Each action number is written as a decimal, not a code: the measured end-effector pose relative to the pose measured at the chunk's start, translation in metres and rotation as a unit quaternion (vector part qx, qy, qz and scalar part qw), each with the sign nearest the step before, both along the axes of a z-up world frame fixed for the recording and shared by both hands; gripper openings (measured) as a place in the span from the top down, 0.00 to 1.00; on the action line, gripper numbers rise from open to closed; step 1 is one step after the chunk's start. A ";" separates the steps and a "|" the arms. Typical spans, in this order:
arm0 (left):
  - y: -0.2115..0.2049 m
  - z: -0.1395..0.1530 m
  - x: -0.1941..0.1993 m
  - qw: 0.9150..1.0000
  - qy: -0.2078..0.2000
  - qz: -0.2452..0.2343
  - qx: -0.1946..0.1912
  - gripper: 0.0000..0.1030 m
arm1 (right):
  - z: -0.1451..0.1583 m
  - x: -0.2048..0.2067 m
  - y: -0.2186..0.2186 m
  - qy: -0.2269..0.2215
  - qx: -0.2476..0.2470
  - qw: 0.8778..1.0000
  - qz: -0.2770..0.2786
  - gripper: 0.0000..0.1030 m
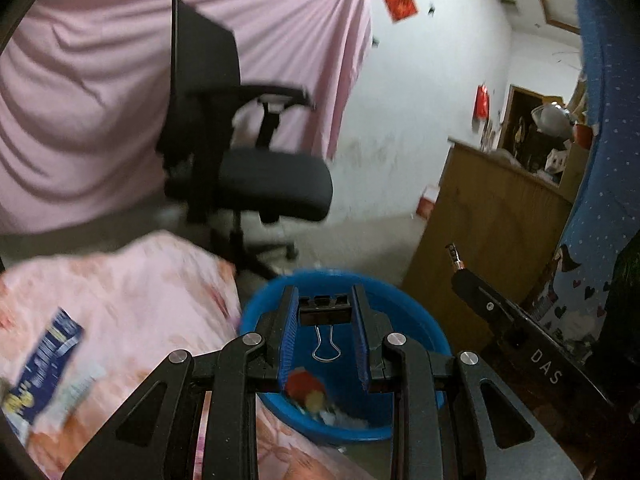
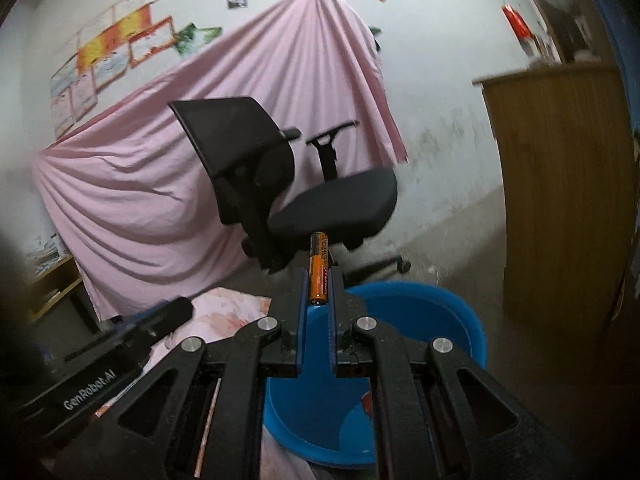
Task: Collect trash
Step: 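Carry both items over the blue basin and open both tools to drop them, then move both tools back over the quilt toward the paper strips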
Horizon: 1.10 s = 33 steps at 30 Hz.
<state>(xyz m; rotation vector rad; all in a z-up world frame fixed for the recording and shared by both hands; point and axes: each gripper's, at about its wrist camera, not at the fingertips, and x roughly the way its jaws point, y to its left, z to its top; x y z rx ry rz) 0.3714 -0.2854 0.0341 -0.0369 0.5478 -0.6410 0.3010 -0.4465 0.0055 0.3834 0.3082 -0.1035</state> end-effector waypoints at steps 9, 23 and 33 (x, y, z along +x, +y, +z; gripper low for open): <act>-0.013 -0.021 0.015 0.998 0.064 -0.008 0.014 0.79 | -0.018 0.017 -0.009 0.051 0.028 0.998 0.011 0.63; 0.000 -0.022 0.015 0.997 0.072 0.014 0.010 0.62 | -0.022 0.021 -0.010 0.070 0.033 0.997 0.005 0.59; 0.035 0.004 -0.001 0.999 0.017 0.050 -0.005 0.57 | -0.001 0.014 0.010 0.035 -0.003 0.999 0.012 0.45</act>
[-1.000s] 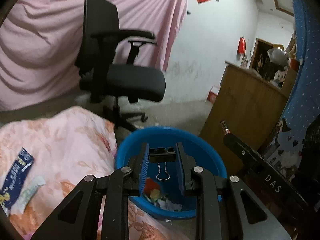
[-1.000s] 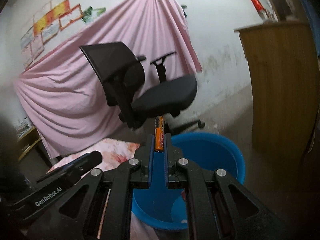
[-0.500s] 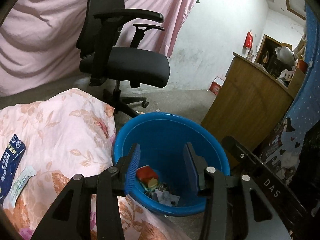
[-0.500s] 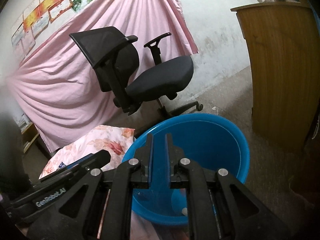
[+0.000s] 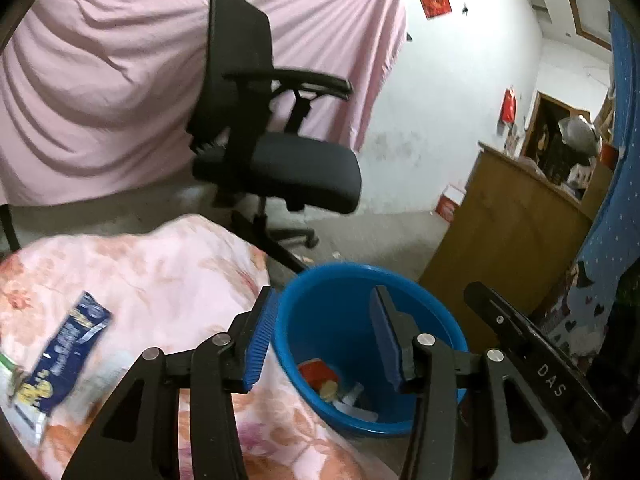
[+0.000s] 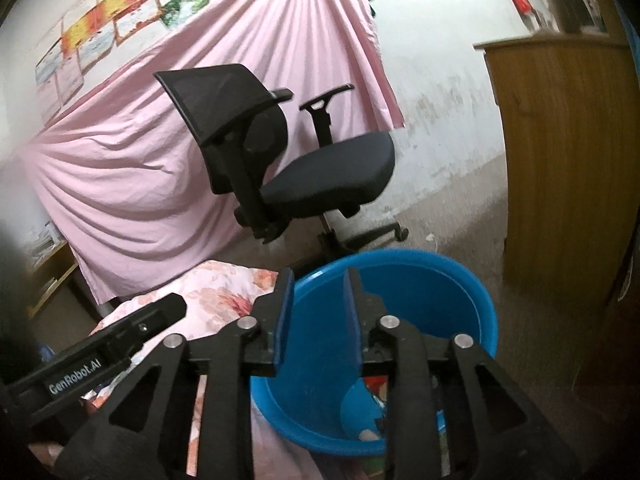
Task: Collect trash
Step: 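Move both tools back over the quilt toward the paper strips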
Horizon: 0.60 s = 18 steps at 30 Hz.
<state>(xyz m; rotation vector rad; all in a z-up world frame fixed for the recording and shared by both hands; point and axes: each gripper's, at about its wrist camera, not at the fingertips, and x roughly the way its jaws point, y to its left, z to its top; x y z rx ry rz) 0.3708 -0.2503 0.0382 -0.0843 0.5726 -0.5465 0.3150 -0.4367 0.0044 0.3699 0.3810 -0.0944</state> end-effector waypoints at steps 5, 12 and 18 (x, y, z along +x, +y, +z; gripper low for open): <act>0.025 0.018 -0.009 0.999 -0.033 0.030 -0.013 0.50 | 0.015 -0.005 0.016 -0.029 -0.021 0.999 0.010 0.33; 0.068 0.038 -0.025 0.993 -0.083 0.083 -0.022 0.28 | 0.036 -0.014 0.042 -0.082 -0.040 0.996 0.022 0.10; 0.112 0.046 -0.046 0.980 -0.137 0.145 -0.025 0.03 | 0.047 -0.020 0.063 -0.128 -0.036 0.991 0.029 0.00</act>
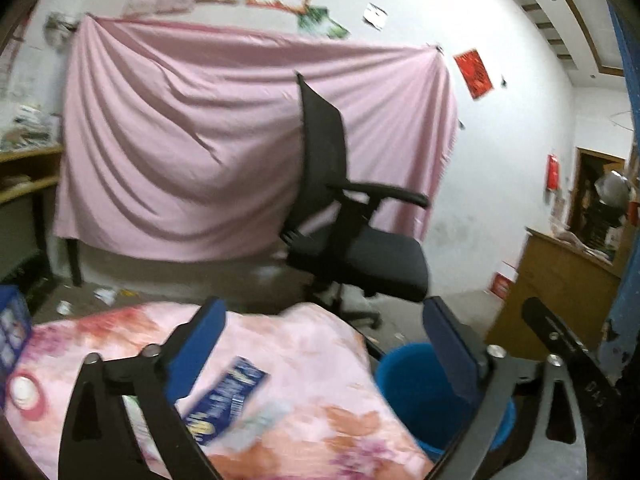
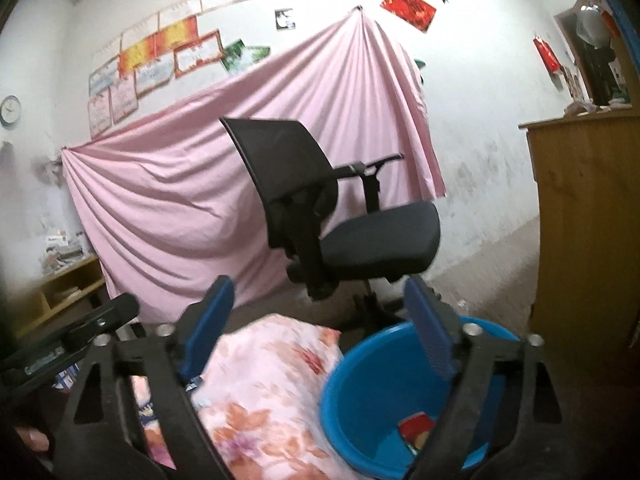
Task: Collect trash
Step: 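Move both tools back over the quilt toward the paper strips, then grasp a white strip with the left tool while the right tool grasps another white paper strip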
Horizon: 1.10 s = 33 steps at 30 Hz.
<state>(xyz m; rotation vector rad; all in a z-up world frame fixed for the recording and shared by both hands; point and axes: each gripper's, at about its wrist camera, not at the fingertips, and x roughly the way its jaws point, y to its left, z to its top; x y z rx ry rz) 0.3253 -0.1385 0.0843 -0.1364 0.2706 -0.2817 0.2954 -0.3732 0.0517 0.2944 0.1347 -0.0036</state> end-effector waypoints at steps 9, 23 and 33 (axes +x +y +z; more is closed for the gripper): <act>0.063 -0.005 -0.030 0.996 -0.036 0.083 0.005 0.02 | 0.013 -0.008 0.044 -0.052 -0.029 0.997 0.042 0.00; 0.141 -0.054 -0.045 0.995 -0.007 0.096 0.024 0.02 | 0.010 -0.005 0.107 -0.053 -0.104 0.989 0.096 0.00; 0.161 -0.087 -0.006 0.990 0.131 0.059 -0.010 0.02 | -0.021 0.026 0.139 0.059 -0.149 0.981 0.109 0.00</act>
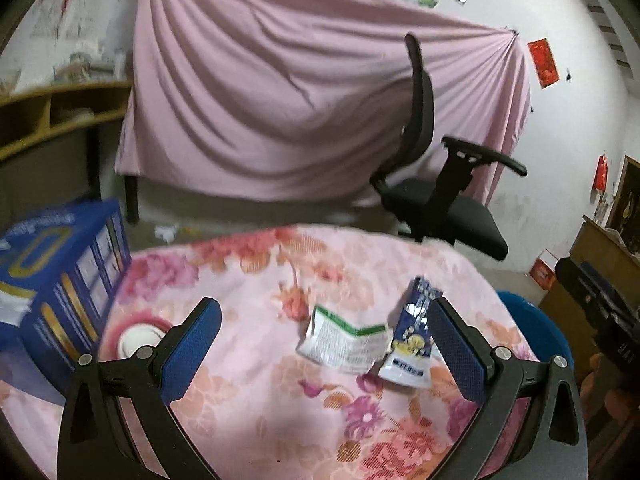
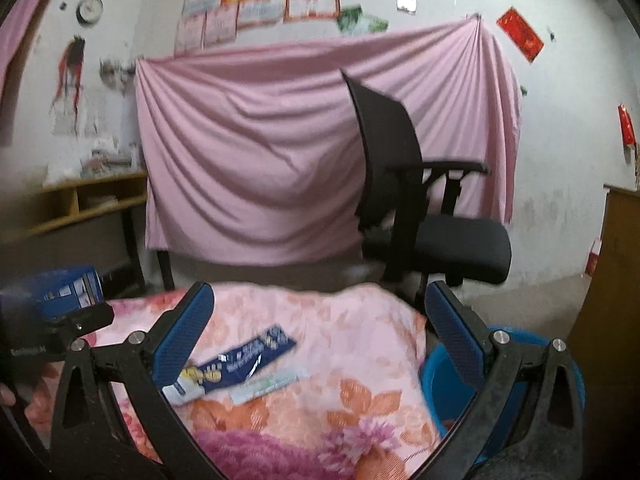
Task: Collect trash
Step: 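Grasp a white strip with the left tool while the right tool grasps another white paper strip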
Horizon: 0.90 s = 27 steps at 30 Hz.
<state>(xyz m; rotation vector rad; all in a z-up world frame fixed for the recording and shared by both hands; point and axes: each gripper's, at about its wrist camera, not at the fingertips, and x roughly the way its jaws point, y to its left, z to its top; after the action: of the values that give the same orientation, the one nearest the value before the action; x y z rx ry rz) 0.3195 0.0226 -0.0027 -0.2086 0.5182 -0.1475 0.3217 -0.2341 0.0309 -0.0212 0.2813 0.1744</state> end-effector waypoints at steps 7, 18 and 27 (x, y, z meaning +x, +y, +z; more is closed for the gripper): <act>0.002 -0.013 0.024 0.999 0.052 -0.014 -0.009 0.05 | -0.025 0.024 0.013 0.087 -0.013 0.996 -0.006 0.00; 0.015 -0.039 0.062 0.990 0.129 -0.041 -0.049 0.40 | -0.058 0.068 0.017 0.228 0.001 0.974 -0.017 0.01; 0.010 -0.041 0.063 0.986 0.141 -0.070 -0.056 0.58 | -0.081 0.086 0.043 0.298 -0.004 0.954 0.027 0.29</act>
<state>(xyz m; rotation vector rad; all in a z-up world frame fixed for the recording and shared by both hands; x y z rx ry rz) 0.3828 0.0328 -0.0434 -0.3052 0.8074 -0.2871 0.4074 -0.1907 -0.0503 0.0158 0.8858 0.2317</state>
